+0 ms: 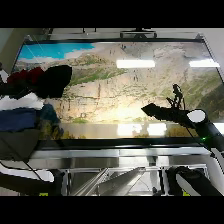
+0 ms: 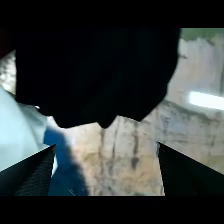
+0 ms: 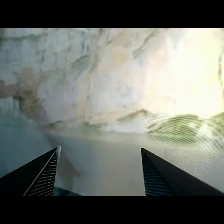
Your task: Fold the shirts.
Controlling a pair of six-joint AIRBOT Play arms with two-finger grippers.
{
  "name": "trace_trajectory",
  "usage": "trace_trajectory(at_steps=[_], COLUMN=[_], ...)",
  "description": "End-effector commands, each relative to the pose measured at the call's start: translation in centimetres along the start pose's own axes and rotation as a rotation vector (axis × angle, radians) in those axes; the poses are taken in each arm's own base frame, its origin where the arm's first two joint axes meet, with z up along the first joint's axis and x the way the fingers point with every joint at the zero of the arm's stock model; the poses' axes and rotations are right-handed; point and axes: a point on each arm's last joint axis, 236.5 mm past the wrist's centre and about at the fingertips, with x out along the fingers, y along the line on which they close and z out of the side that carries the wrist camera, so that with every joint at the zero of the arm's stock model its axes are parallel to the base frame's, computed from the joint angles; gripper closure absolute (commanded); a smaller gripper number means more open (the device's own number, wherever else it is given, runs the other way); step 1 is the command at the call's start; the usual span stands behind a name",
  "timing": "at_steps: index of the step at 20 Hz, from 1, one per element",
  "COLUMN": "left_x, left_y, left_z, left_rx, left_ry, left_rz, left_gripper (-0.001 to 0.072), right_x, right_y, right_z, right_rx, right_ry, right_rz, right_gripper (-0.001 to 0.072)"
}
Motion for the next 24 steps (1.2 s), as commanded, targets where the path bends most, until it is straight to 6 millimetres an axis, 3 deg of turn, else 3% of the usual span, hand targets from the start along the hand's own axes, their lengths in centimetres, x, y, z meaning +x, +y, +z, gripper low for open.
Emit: trace_trajectory(at_steps=[1, 3, 6, 7, 9, 10, 11, 12, 13, 14, 16, 18, 20, 23, 24], left_x=[4.0, 6.5, 9.2, 9.6, 9.7, 9.5, 9.1, 8.6, 8.1, 7.4, 5.5, 2.8, -0.4, -6.3, -7.9], left_y=[4.4, 4.6, 2.4, 1.3, -1.0, -2.4, -3.9, -5.7, -8.3, -11.6, -20.0, -28.6, -36.4, -46.1, -48.5], left_z=[-0.4, -0.2, 0.9, 1.1, 1.2, 1.4, 1.6, 1.7, 1.7, 1.8, 1.8, 0.0, -3.4, -7.3, -8.1], left_rx=[-0.035, -0.032, -0.022, -0.002, 0.050, 0.079, 0.108, 0.140, 0.171, 0.195, 0.238, 0.317, 0.411, 0.513, 0.532], left_ry=[0.055, 0.080, 0.113, 0.130, 0.158, 0.167, 0.180, 0.197, 0.210, 0.206, 0.153, 0.140, 0.163, 0.122, 0.088], left_rz=[0.042, 0.029, 0.003, -0.011, -0.035, -0.048, -0.062, -0.084, -0.138, -0.212, -0.409, -0.585, -0.703, -0.850, -0.873], left_gripper=[-0.0009, -0.0007, 0.0022, 0.0180, 0.0707, 0.0695, 0.0696, 0.0697, 0.0698, 0.0698, 0.0699, 0.0699, 0.0698, 0.0698, 0.0689], right_x=[0.4, 0.5, 0.7, 0.8, 0.8, 0.8, 0.8, 0.8, 0.8, 0.7, 0.2, -1.3, -3.5, -7.4, -8.6], right_y=[-1.1, -1.3, -1.5, -1.5, -1.6, -1.6, -1.6, -1.5, -1.5, -1.4, -1.1, -0.8, -0.8, -1.5, -1.9], right_z=[0.3, 0.2, 0.1, 0.0, 0.0, 0.0, 0.0, -0.1, -0.1, 0.0, 0.0, 0.4, 1.8, 4.9, 5.6], right_rx=[0.025, 0.029, 0.034, 0.035, 0.036, 0.036, 0.036, 0.035, 0.021, 0.019, 0.022, -0.002, -0.014, -0.012, -0.002], right_ry=[0.001, 0.007, 0.013, 0.015, 0.017, 0.017, 0.018, 0.021, 0.021, 0.020, 0.045, 0.082, 0.085, 0.015, -0.010], right_rz=[-0.019, -0.023, -0.025, -0.026, -0.027, -0.027, -0.027, -0.026, -0.025, -0.024, -0.009, 0.011, 0.028, 0.025, 0.018], right_gripper=[0.0133, 0.0133, 0.0134, 0.0135, 0.0143, 0.0146, 0.0205, 0.0402, 0.0530, 0.0535, 0.0694, 0.0691, 0.0691, 0.0691, 0.0691])
